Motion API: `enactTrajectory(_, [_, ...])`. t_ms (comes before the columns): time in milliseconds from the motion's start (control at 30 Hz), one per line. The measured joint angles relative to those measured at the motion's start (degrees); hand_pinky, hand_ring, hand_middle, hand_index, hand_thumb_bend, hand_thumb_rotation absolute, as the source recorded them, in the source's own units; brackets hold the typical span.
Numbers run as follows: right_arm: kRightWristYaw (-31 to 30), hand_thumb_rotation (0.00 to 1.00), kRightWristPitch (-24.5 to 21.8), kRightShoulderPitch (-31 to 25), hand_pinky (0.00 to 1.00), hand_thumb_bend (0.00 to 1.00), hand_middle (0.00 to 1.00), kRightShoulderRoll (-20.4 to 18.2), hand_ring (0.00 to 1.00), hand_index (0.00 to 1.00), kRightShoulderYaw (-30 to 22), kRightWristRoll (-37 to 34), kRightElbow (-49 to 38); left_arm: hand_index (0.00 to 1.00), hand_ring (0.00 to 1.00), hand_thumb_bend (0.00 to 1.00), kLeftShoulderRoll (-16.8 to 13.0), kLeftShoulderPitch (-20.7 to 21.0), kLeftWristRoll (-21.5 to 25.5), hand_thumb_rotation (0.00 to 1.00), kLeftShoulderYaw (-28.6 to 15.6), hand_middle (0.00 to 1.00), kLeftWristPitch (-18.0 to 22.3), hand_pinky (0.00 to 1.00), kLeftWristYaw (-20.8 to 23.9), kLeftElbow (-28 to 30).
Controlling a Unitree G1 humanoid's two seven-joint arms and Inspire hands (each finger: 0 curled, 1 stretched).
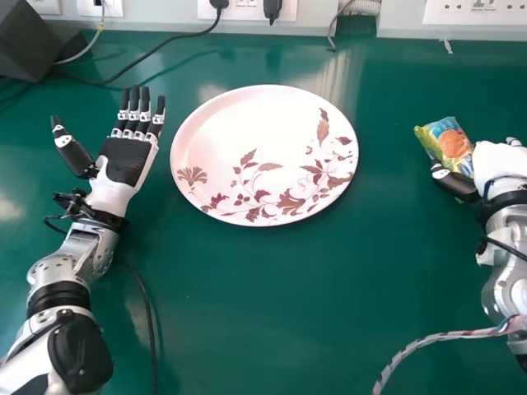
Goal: Pick up biscuit and place it in the plate
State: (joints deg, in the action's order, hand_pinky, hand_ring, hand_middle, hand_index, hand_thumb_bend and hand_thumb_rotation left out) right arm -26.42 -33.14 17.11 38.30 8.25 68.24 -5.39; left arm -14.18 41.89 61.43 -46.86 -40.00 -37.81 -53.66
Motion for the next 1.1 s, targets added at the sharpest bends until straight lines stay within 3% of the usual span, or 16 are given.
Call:
enactTrajectory(133, [0.0,0.15,-0.2,0.0,0.15,0.4,0.29,0.0,0.22,0.48,0.0,0.1,-0.2,1.0,0.93,1.0,-0.1,0.2,-0.2,0.52,0.1,0.97,0.8,1.0,-0.4,-0.1])
enactTrajectory(300, [-0.1,0.34,-1.1,-0.4,0.13,0.41,0.27,-0.3,0.2,0.48,0.0,0.1,-1.3,1.0,0.95,1.0,-0.1,0.2,-0.5,0.51,0.1,0.98,1.5,1.0,0.2,0.0])
enactTrajectory(500, [-1.3,0.27,-1.8,-0.8,0.12,0.45,0.26,-0.5,0.19,0.48,-0.1,0.2,-3.1,1.0,0.93,1.0,-0.2,0.3,-0.7,0.53,0.3,0.96,2.1,1.0,0.4,-0.1])
enactTrajectory(767, [-2.0,0.32,-1.8,-2.2,0.11,0.43,0.25,-0.5,0.19,0.47,-0.2,0.2,-5.2,1.0,0.92,1.0,-0.2,0.3,-0.8,0.54,0.3,0.97,2.6,1.0,1.2,0.5])
enactTrajectory(1033, [-3.5,0.19,-2.3,-3.0,0.12,0.44,0.25,-0.5,0.19,0.47,-1.2,1.5,-9.1,1.0,0.94,1.0,-0.3,0.3,-1.7,0.54,0.3,0.98,2.9,1.0,1.9,0.6])
enactTrajectory(1100, [-5.1,0.19,-2.6,-3.0,0.11,0.46,0.25,-0.5,0.19,0.47,-1.2,2.8,-9.8,1.0,0.95,1.0,-0.3,0.3,-1.8,0.55,0.3,0.99,2.9,1.0,1.7,0.5])
